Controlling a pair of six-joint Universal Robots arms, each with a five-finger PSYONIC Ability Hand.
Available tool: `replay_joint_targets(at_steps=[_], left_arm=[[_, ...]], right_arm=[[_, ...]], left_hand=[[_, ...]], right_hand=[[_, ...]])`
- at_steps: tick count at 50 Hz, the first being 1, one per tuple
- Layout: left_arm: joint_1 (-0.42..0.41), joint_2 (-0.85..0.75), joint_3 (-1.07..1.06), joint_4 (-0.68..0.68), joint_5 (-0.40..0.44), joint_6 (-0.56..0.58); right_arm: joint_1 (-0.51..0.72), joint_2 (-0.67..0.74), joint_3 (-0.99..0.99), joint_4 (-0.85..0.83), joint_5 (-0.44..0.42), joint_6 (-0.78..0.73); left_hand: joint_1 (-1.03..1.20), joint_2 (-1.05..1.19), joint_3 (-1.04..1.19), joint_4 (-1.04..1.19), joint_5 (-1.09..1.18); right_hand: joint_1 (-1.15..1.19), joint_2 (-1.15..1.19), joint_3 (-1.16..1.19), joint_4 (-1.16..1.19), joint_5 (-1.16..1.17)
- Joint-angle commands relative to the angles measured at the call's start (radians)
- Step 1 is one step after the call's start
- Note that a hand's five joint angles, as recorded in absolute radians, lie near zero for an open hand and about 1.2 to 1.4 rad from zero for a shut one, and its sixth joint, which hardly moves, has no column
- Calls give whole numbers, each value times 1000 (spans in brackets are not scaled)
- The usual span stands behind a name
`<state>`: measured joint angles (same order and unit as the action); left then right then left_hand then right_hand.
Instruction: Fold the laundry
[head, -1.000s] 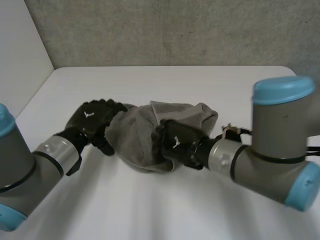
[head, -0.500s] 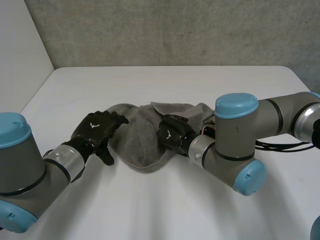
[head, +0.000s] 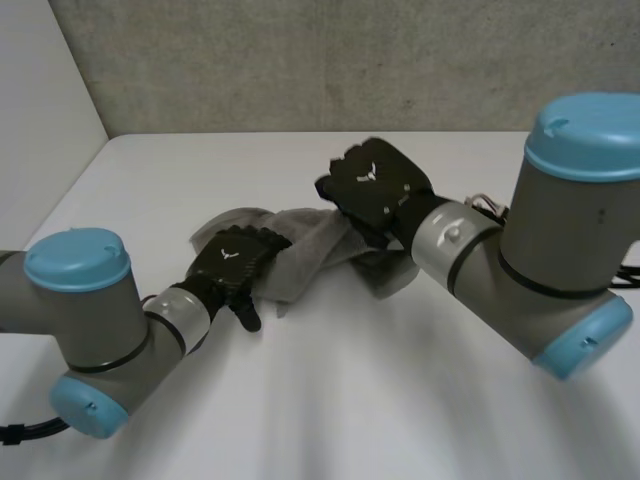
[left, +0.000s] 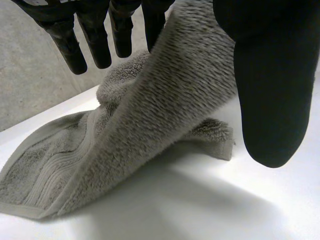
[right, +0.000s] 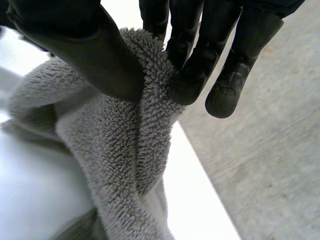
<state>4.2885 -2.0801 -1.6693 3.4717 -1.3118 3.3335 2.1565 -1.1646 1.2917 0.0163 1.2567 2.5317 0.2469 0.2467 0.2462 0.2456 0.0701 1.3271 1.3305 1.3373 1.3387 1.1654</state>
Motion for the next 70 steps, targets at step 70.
replay_joint_targets(at_steps=[70], left_arm=[[2,12,-87,190,-83,323]], right_arm=[[-93,97,190,-113,89,16]], left_hand=[[1149,1150,1150,1151,1152]], right_hand=[[69,66,59,58,56]])
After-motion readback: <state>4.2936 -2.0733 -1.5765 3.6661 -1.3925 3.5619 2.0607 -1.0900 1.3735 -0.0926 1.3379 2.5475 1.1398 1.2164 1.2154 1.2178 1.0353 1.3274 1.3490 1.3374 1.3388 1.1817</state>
